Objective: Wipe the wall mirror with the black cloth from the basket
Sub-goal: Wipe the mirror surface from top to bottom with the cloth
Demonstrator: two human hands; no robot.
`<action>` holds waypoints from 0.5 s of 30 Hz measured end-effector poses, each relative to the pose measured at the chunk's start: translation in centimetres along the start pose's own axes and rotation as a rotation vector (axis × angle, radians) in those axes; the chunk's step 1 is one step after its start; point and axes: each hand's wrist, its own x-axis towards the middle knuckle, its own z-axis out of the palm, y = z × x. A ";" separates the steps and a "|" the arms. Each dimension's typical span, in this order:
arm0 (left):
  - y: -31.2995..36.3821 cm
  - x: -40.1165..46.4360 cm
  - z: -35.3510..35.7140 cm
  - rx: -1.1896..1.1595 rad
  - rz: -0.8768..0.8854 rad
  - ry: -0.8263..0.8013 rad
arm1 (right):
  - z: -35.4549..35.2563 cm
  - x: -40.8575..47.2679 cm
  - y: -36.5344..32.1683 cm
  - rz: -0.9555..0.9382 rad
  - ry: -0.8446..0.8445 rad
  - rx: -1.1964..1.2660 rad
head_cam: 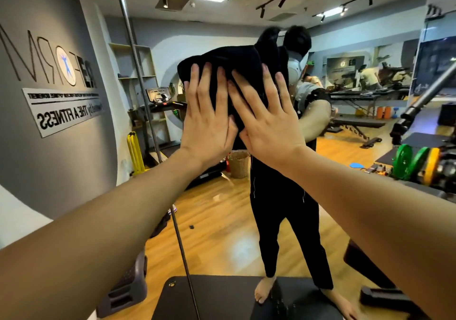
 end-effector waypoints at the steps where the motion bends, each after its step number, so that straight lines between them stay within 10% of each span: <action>1: 0.9 0.2 0.2 -0.005 0.001 0.001 | -0.1 -0.5 0.8 0.006 0.007 -0.001; 15: 16.2 4.4 4.3 -0.064 0.055 0.006 | -3.0 -9.1 15.1 0.048 0.046 -0.049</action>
